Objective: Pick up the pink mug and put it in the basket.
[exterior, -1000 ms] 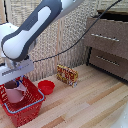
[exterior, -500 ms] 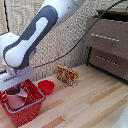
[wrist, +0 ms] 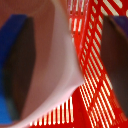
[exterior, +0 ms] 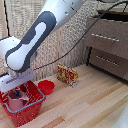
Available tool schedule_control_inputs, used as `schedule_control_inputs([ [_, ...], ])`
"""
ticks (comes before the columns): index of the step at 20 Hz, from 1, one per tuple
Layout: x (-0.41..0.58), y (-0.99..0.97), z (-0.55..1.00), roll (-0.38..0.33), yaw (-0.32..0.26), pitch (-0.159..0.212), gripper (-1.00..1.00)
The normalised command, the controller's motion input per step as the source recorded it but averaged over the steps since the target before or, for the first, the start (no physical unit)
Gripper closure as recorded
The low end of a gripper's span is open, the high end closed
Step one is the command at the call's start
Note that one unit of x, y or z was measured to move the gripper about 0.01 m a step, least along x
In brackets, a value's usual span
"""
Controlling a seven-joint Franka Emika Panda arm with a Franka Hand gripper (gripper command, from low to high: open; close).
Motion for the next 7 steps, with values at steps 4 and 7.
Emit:
schedule_control_inputs([
  [4,0.122,0.00,0.73,0.000,-0.004,0.127,-1.00],
  [7,0.190,0.00,0.73,0.006,-0.042,0.100,-1.00],
])
